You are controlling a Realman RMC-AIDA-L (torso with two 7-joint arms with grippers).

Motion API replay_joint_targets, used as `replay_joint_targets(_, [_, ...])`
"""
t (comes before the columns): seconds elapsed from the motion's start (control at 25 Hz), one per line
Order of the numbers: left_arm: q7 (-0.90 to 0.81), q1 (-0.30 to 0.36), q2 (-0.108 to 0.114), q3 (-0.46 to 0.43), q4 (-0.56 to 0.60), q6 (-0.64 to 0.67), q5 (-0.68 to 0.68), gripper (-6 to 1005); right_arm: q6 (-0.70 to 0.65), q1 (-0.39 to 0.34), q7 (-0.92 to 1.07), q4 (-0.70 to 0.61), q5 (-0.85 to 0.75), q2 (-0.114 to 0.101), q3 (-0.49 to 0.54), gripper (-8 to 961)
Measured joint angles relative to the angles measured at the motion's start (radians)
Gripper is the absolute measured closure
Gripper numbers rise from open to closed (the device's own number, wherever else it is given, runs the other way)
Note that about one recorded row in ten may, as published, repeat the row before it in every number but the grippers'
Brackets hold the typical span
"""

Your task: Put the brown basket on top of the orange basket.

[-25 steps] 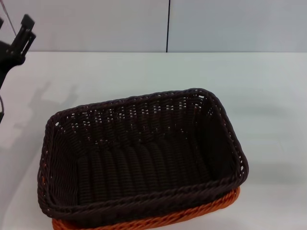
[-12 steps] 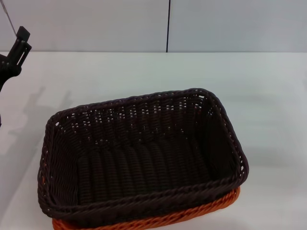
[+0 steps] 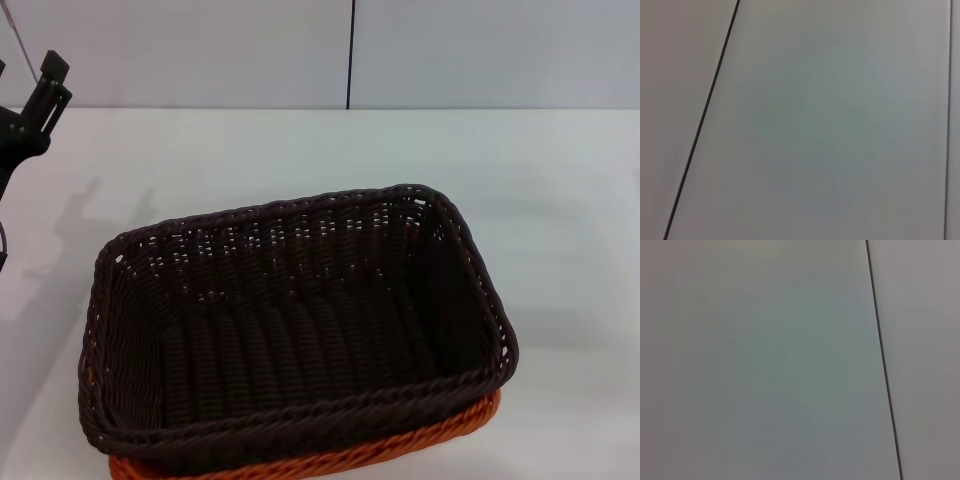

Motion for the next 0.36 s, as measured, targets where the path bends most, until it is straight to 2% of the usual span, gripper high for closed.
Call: replay_joint_targets(0.36, [-0.001,0.007,-0.003,0.014,-0.011,0.042,0.003,186,0.032,-0.001,0.000,0.025,0.000,0.003,0.009,393])
